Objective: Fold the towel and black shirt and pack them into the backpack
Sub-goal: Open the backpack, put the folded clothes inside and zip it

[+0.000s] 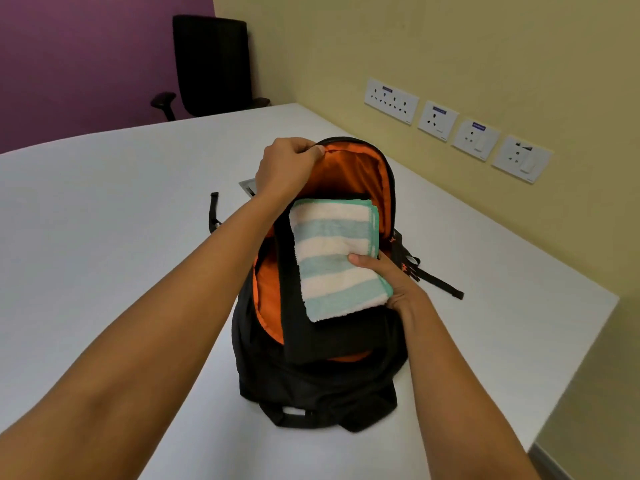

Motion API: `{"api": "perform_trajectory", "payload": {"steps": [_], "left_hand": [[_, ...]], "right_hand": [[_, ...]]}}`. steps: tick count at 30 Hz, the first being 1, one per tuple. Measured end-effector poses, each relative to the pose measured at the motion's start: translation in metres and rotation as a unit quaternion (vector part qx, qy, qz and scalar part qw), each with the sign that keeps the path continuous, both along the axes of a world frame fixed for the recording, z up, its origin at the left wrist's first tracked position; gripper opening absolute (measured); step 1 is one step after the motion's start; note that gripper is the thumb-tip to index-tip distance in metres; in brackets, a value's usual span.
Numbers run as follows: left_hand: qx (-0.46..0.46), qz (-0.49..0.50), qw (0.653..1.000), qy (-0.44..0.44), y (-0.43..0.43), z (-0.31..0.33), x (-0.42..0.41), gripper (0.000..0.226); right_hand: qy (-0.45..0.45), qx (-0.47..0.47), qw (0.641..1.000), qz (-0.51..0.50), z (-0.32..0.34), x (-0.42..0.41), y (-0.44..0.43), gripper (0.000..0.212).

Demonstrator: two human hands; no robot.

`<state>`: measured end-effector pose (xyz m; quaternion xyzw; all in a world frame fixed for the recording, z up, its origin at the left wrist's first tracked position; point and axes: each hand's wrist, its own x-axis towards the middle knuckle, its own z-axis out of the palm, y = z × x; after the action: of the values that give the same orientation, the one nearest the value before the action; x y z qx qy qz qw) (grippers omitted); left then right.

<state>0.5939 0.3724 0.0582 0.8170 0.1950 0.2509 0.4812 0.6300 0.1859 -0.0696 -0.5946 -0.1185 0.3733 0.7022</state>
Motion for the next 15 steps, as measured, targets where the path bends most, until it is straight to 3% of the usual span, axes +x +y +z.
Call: {"api": "perform_trajectory", "payload": {"steps": [3, 8, 15], "left_hand": [[0.009, -0.01, 1.0, -0.017, 0.006, 0.006, 0.005, 0.021], [0.036, -0.019, 0.997, -0.058, 0.017, 0.023, 0.015, 0.021], [0.046, -0.021, 0.993, -0.105, 0.025, 0.034, 0.021, 0.021]], "right_hand": [[-0.016, -0.017, 1.0, -0.007, -0.012, 0.019, 0.019, 0.103], [-0.01, -0.058, 0.998, -0.006, -0.031, 0.054, 0.037, 0.084], [0.069, -0.153, 0.985, -0.044, -0.058, 0.085, 0.045, 0.064]]}}
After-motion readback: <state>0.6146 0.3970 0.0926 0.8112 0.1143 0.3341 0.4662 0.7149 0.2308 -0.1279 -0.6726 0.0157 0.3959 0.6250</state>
